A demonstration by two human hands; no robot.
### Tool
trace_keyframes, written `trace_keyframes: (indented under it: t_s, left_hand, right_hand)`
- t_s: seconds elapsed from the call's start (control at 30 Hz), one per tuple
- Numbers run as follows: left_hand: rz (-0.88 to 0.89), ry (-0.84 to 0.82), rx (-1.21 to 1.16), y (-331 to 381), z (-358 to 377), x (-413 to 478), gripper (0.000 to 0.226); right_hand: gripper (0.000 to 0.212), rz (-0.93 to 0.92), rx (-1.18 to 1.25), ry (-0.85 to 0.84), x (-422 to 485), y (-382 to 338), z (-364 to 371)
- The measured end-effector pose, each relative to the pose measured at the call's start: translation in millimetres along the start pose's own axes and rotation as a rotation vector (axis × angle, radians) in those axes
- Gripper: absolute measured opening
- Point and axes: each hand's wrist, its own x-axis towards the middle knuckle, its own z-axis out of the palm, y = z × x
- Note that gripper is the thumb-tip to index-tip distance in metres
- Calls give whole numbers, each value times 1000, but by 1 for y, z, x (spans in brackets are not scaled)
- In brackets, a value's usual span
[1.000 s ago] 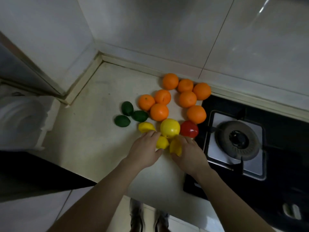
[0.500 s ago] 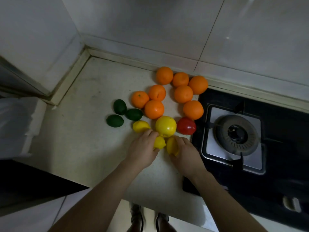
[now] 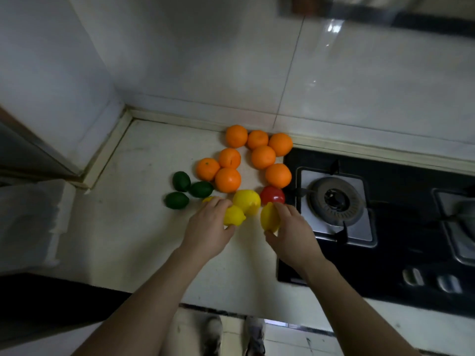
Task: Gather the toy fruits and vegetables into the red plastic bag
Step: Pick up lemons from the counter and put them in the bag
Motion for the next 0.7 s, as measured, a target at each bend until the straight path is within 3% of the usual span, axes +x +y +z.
trace_keyframes:
  t_s: [0.47, 0.7]
  left_hand:
    - [220, 111, -46, 46, -82, -3, 46]
    - [306, 179, -19, 89, -103, -10, 37]
  right_hand:
    - [69, 60, -29, 325, -63, -49, -74]
    - [67, 60, 6, 455, -95, -46, -108]
